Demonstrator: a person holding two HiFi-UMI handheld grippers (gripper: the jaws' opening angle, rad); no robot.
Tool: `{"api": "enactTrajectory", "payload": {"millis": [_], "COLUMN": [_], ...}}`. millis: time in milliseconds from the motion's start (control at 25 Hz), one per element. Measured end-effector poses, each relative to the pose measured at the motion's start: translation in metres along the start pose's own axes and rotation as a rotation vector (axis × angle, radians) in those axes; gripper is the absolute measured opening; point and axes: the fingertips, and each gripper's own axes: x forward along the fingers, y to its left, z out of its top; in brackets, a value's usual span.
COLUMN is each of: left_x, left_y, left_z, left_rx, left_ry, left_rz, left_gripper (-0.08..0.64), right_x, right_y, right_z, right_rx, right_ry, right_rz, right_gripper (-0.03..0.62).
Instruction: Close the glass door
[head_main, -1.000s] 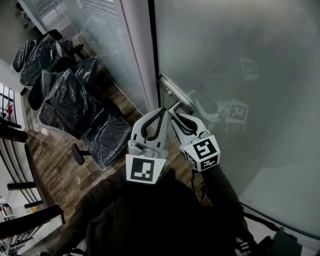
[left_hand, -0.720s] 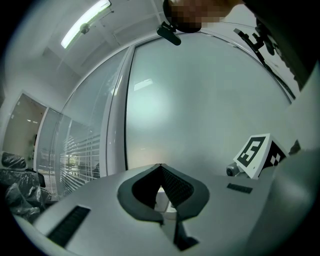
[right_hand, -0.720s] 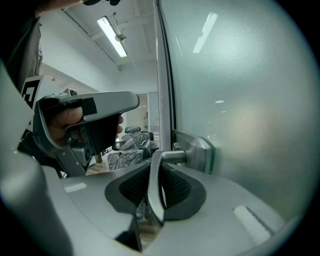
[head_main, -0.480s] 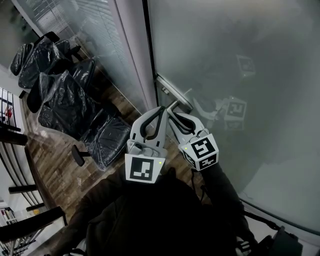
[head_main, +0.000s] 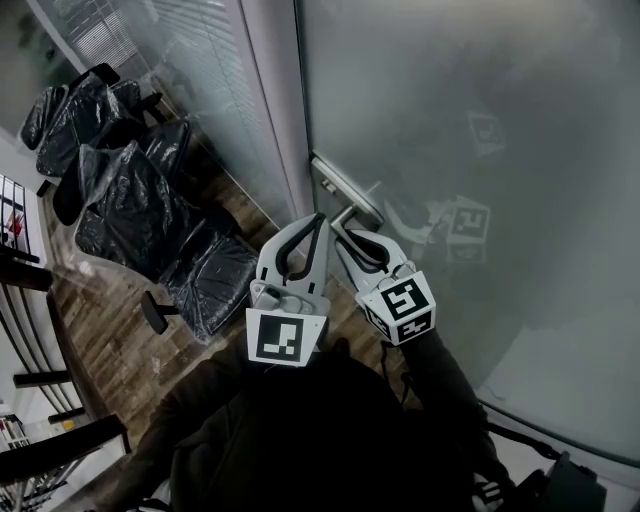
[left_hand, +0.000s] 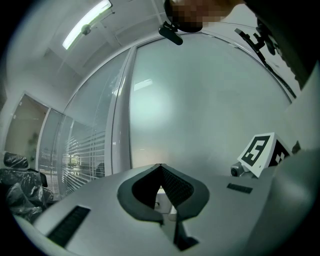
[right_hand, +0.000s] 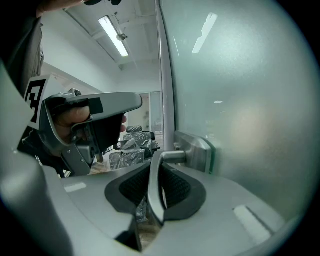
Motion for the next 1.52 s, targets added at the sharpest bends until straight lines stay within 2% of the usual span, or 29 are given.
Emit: {"api": "enactTrajectory", "payload": {"millis": [280, 400, 520, 720, 800, 1320, 1520], "left_x": [-0.004, -0.006, -0.007, -0.007, -0.008, -0.006, -0.005], "left_y": [0.007, 0.008, 0.011, 0.013, 0.011, -0.002, -0.009], "left_z": [0.003, 0.005, 0.007, 0.008, 0.008, 0.008, 0.015], "left_rx": [0.009, 0.002, 0.003, 0.000, 0.005, 0.012, 0.024], "left_ry": [-0.013, -0.011, -0.014, -0.020, -0.020, -0.006, -0.032], "left_rz": [0.015, 0.021, 0.030, 0.039, 0.037, 0.010, -0.009], "left_gripper": [-0.003, -0.003, -0.003, -0.003, -0.003, -0.003, -0.003], "right_x": [-0.003, -0.013, -0.023, -0.039, -0.046, -0.065, -0.068], "right_y": [0.009, 0.012, 0.013, 0.012, 0.011, 0.003, 0.004], "right_z": [0.006, 0.028, 0.049, 0.080, 0.087, 0.098, 0.097], "right_rx": [-0.121, -0.180, -0.199, -0.129, -0.111, -0.057, -0.055], "right_ry": [0.035, -0.031, -0.099, -0.205, -0.226, -0.282, -0.279], "right_rz": [-0.019, -0.051, -0.071, -0.089, -0.089, -0.122, -0.122], "right_gripper": [0.067, 0.067, 0.063, 0.002, 0.002, 0.002, 0.000]}}
